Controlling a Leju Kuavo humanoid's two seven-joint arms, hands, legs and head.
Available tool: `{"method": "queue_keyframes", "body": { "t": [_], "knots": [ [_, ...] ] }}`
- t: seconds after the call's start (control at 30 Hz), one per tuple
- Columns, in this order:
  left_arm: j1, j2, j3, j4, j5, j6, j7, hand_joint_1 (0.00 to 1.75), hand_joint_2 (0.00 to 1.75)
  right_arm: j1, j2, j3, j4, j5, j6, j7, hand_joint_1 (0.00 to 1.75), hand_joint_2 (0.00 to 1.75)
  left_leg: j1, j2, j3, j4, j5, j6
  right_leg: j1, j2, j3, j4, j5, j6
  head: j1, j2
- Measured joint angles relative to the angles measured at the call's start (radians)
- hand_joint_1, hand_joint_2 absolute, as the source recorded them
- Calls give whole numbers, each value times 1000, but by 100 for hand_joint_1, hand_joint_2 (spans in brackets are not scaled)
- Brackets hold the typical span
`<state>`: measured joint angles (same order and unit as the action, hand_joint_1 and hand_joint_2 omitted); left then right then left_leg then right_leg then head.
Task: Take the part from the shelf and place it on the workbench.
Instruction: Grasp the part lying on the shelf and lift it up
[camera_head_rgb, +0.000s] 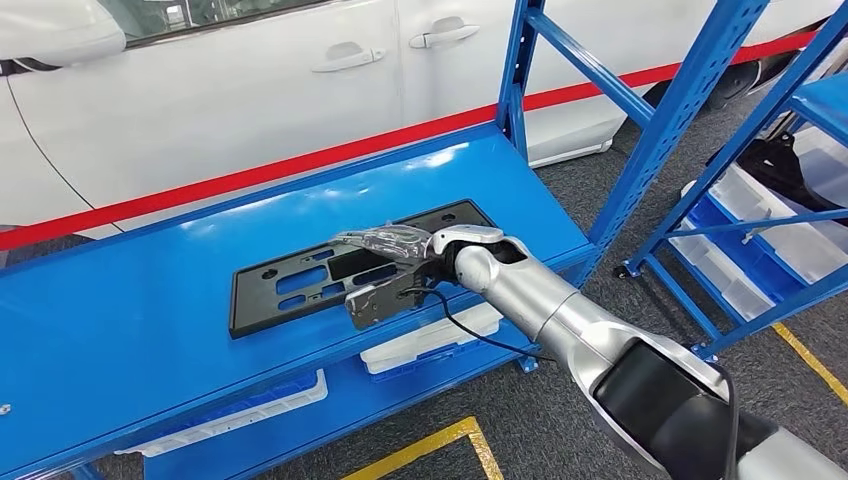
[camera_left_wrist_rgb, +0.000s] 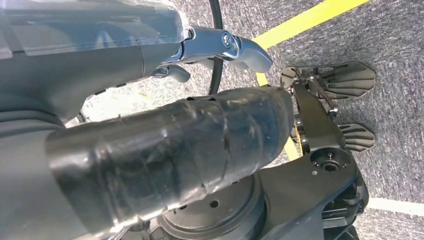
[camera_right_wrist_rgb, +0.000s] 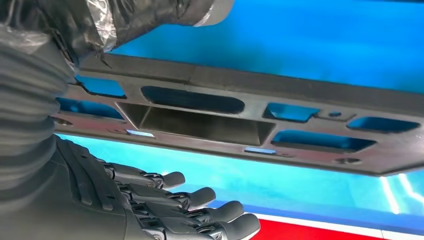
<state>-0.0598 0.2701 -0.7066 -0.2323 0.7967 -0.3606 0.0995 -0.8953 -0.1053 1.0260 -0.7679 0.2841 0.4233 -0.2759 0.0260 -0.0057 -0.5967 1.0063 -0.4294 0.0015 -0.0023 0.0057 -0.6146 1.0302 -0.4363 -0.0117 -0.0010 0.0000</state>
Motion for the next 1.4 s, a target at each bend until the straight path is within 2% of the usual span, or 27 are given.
{"method": "queue_keyframes", "body": {
  "t": [0.37, 0.53, 0.67, 0.97, 1.23, 1.4],
  "knots": [
    [8, 0, 15, 0, -2, -12, -12, 0, 0, 10, -3, 71, 0, 112, -111, 17, 0, 175, 0, 0, 0, -1, 1, -7, 0, 0, 0, 0, 0, -1, 0, 0],
    [14, 0, 18, 0, -4, -12, -23, 0, 0, 37, 8, 109, 4, 227, -260, 64, 0, 175, -1, 0, -1, -1, 0, -8, -1, -1, 1, -1, 0, -1, 0, 0],
    [15, 0, 18, -2, -11, -7, -22, 0, 0, 68, 48, 119, 39, 291, -350, 87, 0, 175, -1, 0, -1, -1, 0, -8, -1, -1, 0, -1, 0, -1, 0, 0],
    [2, -9, 18, -8, -30, 16, 7, 0, 0, 90, 163, 121, 196, 368, -438, 98, 0, 175, 0, 0, -1, -1, 0, -8, 0, 0, 0, -1, 0, -1, 0, 0],
    [-3, -19, 18, -11, -39, 28, 14, 0, 0, 86, 210, 121, 258, 406, -456, 113, 0, 175, -1, 0, 1, -1, 0, -9, -1, 0, 2, -1, 0, -1, 0, 0],
    [-12, -24, 23, -11, -45, 41, 22, 0, 0, 86, 238, 121, 285, 450, -501, 149, 9, 175, -1, 1, 3, -1, -1, -9, -1, 0, 4, -1, 0, -1, 0, 0]
  ]
}}
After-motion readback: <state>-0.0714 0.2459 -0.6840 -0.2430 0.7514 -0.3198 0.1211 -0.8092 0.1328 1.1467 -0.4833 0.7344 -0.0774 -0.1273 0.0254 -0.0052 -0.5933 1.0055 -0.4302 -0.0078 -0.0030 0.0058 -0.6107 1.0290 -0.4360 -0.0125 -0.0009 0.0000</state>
